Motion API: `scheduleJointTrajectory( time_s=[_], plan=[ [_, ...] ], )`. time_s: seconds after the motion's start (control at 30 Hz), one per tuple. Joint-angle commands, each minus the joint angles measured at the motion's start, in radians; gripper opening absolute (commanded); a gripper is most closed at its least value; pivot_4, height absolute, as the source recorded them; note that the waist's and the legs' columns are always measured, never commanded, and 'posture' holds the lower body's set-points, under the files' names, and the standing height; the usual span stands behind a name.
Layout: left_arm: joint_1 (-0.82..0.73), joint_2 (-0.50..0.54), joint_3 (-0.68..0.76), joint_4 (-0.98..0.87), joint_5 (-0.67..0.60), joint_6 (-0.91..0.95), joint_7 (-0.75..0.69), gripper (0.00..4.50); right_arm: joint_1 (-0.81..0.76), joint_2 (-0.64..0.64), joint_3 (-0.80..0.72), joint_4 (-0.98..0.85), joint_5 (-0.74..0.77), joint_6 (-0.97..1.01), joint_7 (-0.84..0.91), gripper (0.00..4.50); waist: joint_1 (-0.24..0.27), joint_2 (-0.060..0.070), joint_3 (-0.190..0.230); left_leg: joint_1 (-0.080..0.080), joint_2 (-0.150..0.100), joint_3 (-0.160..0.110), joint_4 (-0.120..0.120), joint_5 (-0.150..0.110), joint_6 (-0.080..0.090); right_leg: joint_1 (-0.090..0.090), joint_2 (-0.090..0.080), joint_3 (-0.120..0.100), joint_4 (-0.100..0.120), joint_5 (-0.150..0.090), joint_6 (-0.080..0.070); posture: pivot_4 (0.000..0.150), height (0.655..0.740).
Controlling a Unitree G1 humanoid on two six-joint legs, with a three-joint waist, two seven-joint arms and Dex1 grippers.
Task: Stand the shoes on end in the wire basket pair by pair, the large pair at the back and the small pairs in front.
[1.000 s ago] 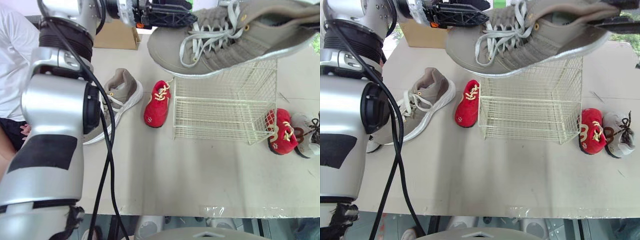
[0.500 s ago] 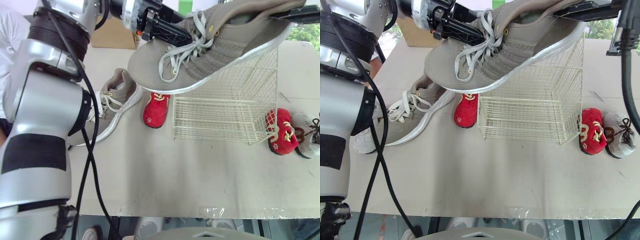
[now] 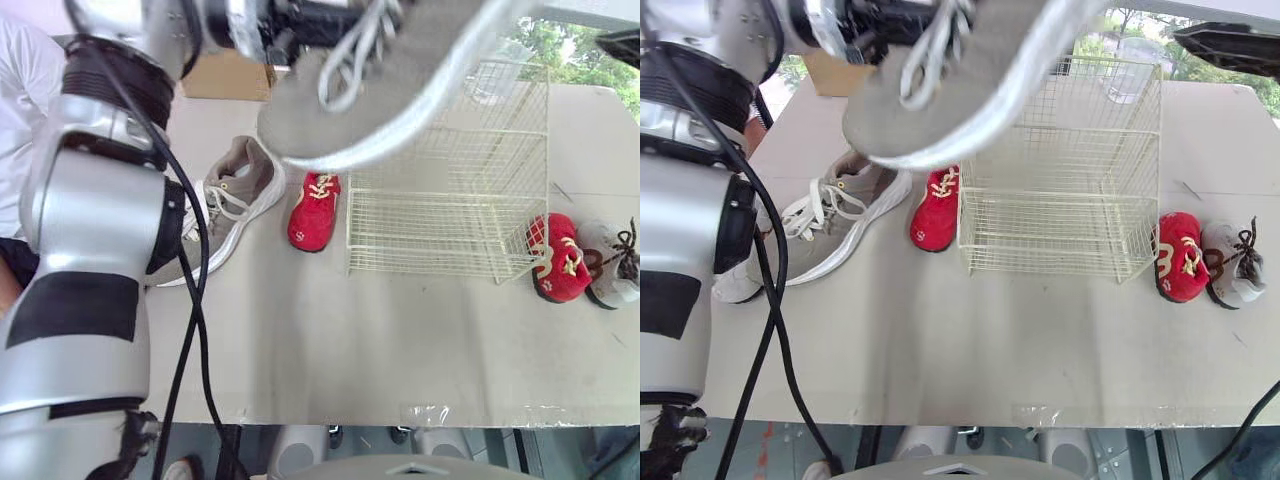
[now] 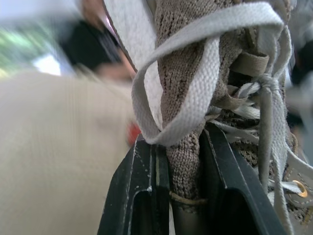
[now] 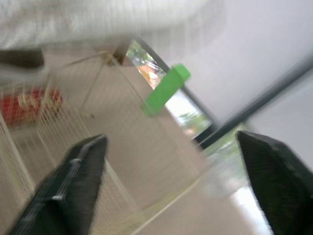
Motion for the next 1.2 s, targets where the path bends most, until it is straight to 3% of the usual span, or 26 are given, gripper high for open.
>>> scheduleJointTrajectory(
  time_s=[0.03, 0.2, 0.27, 0.4, 0.53, 0.63, 0.73, 0.8, 0.93, 1.07, 1.17, 1.2],
  plan=[
    [0.06, -0.013, 0.189, -0.117, -0.028, -0.009, 0.113, 0.48, 0.024, 0.166, -0.218, -0.076, 0.094, 0.314, -0.139, 4.5, -0.001, 0.0, 0.0, 0.001, 0.0, 0.0, 0.0, 0.0, 0.0, 0.0, -0.001, 0.0, 0.003, 0.0, 0.0, 0.15, 0.74],
    [0.241, -0.099, 0.361, -0.406, -0.069, 0.017, 0.338, 0.47, -0.058, 0.561, -0.274, -0.1, 0.284, 0.337, -0.445, 4.5, -0.008, 0.001, 0.0, 0.004, 0.0, 0.0, 0.003, 0.001, -0.002, 0.001, -0.004, 0.002, 0.01, 0.0, -0.001, 0.15, 0.74],
    [0.314, -0.14, 0.397, -0.53, -0.08, 0.03, 0.406, 0.47, -0.092, 0.661, -0.274, -0.077, 0.366, 0.337, -0.554, 4.5, -0.01, 0.001, 0.0, 0.004, -0.001, 0.0, 0.003, 0.002, -0.003, 0.0, -0.005, 0.003, 0.011, 0.001, -0.001, 0.15, 0.74],
    [0.454, -0.203, 0.388, -0.782, -0.066, 0.007, 0.462, 0.46, -0.154, 0.776, -0.249, -0.007, 0.49, 0.337, -0.73, 4.5, -0.011, 0.002, 0.0, 0.004, -0.003, 0.001, 0.002, 0.002, -0.003, 0.001, -0.001, 0.002, 0.01, 0.001, -0.001, 0.15, 0.74],
    [0.522, -0.246, 0.368, -0.918, -0.031, -0.034, 0.51, 0.43, -0.196, 0.813, -0.244, 0.056, 0.596, 0.337, -0.849, 4.5, -0.016, 0.002, -0.001, 0.004, -0.005, 0.001, 0.0, 0.002, -0.002, 0.001, -0.002, 0.002, 0.01, 0.001, -0.001, 0.15, 0.74],
    [0.562, -0.257, 0.336, -0.975, 0.025, -0.094, 0.512, 0.4, -0.213, 0.825, -0.245, 0.087, 0.683, 0.337, -0.939, 3.68, -0.015, 0.002, -0.001, 0.004, -0.005, 0.0, 0.0, 0.002, -0.002, 0.001, -0.002, 0.001, 0.01, 0.001, -0.001, 0.15, 0.74],
    [0.592, -0.265, 0.316, -1.008, 0.056, -0.115, 0.514, 0.4, -0.212, 0.811, -0.229, 0.113, 0.787, 0.33, -1.013, 2.42, -0.017, 0.002, -0.001, 0.006, -0.005, 0.0, 0.0, 0.002, -0.002, 0.003, -0.002, 0.001, 0.01, 0.001, -0.001, 0.15, 0.74],
    [0.595, -0.275, 0.317, -1.005, 0.077, -0.126, 0.529, 0.39, -0.195, 0.779, -0.19, 0.132, 0.9, 0.296, -1.071, 1.42, -0.016, 0.002, -0.001, 0.006, -0.006, -0.001, 0.0, 0.002, -0.002, 0.004, -0.002, 0.001, 0.009, 0.001, -0.001, 0.15, 0.74],
    [0.591, -0.282, 0.318, -0.986, 0.112, -0.152, 0.523, 0.38, -0.129, 0.672, -0.064, 0.156, 1.18, 0.151, -1.206, 0.07, -0.018, 0.002, -0.001, 0.006, -0.006, -0.001, 0.0, 0.002, -0.002, 0.005, -0.002, 0.001, 0.008, 0.001, -0.001, 0.15, 0.74],
    [0.59, -0.284, 0.311, -0.976, 0.133, -0.172, 0.509, 0.38, -0.073, 0.567, 0.051, 0.145, 1.384, -0.019, -1.3, 0.0, -0.02, 0.002, -0.001, 0.006, -0.006, -0.001, 0.0, 0.002, -0.001, 0.005, -0.001, 0.001, 0.008, 0.001, 0.0, 0.15, 0.74],
    [0.586, -0.289, 0.311, -0.971, 0.14, -0.178, 0.506, 0.38, -0.058, 0.555, 0.1, 0.126, 1.407, -0.1, -1.317, 1.18, -0.021, 0.002, -0.001, 0.007, -0.006, -0.001, 0.0, 0.002, -0.001, 0.005, -0.001, 0.002, 0.008, 0.001, 0.0, 0.15, 0.74],
    [0.585, -0.291, 0.311, -0.97, 0.141, -0.178, 0.506, 0.38, -0.057, 0.556, 0.111, 0.127, 1.407, -0.122, -1.328, 1.78, -0.022, 0.002, -0.001, 0.007, -0.005, -0.001, 0.0, 0.002, -0.001, 0.005, 0.0, 0.002, 0.008, 0.001, 0.0, 0.15, 0.74]
  ],
)
